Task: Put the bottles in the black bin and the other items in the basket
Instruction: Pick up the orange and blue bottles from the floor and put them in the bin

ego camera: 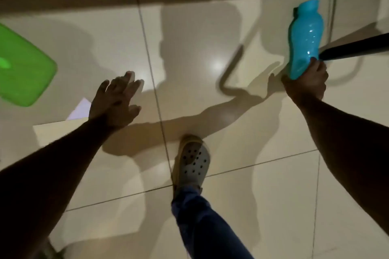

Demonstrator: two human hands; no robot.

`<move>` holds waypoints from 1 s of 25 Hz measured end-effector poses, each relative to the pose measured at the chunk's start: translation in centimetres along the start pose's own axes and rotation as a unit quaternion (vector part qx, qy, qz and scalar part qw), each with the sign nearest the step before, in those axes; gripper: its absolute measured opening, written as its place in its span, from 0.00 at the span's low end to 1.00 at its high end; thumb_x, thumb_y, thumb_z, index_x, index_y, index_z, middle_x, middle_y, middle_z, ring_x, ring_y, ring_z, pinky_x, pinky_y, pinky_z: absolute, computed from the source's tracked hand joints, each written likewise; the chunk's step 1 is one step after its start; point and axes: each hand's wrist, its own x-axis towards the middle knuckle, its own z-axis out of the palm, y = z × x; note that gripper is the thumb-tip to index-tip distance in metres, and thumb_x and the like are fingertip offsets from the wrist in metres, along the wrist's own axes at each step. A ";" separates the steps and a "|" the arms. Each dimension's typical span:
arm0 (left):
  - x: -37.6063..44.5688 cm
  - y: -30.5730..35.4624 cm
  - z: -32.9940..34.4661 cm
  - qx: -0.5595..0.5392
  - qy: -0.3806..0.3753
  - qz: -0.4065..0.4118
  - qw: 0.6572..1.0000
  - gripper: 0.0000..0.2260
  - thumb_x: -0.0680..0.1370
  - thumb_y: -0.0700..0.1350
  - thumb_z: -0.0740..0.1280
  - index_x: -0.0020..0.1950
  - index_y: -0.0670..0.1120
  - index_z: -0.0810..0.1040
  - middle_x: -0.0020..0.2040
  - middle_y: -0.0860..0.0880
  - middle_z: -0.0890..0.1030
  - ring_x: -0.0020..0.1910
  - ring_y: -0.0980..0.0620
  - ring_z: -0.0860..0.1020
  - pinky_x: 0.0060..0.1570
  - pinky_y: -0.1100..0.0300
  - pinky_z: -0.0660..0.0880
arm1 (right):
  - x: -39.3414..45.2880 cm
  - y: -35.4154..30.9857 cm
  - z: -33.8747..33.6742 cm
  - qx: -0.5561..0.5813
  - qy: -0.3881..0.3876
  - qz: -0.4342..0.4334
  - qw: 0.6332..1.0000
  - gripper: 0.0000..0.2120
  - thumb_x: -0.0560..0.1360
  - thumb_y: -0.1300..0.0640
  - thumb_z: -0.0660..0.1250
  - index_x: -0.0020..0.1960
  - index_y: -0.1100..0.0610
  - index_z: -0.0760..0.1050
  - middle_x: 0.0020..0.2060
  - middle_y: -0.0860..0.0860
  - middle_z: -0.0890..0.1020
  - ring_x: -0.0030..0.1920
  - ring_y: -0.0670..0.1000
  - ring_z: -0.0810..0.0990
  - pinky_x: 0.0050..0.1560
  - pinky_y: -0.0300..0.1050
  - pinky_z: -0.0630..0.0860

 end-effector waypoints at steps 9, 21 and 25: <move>2.6 3.6 1.7 0.060 -0.106 -0.043 0.992 0.42 0.70 0.65 0.64 0.78 0.46 0.55 0.80 0.44 0.52 0.77 0.40 0.57 0.76 0.49 0.48 | 5.6 0.5 1.1 0.084 -0.123 0.162 0.976 0.49 0.58 0.35 0.76 0.70 0.56 0.63 0.65 0.56 0.71 0.65 0.59 0.71 0.63 0.56 0.73; -14.0 -6.0 -2.7 -0.050 0.083 -0.209 0.973 0.21 0.73 0.48 0.62 0.63 0.40 0.76 0.55 0.39 0.82 0.55 0.39 0.79 0.64 0.48 0.69 | -28.3 -18.8 6.7 0.296 -0.302 -0.031 0.906 0.32 0.58 0.40 0.78 0.56 0.49 0.70 0.47 0.46 0.79 0.43 0.49 0.78 0.41 0.39 0.73; -19.8 -18.7 -4.0 -0.030 0.170 -0.407 0.897 0.21 0.73 0.46 0.64 0.63 0.38 0.74 0.56 0.35 0.77 0.55 0.35 0.75 0.54 0.45 0.70 | -37.3 -24.8 8.4 0.290 -0.388 -0.088 0.870 0.32 0.60 0.39 0.77 0.58 0.47 0.67 0.46 0.41 0.79 0.44 0.44 0.79 0.41 0.39 0.75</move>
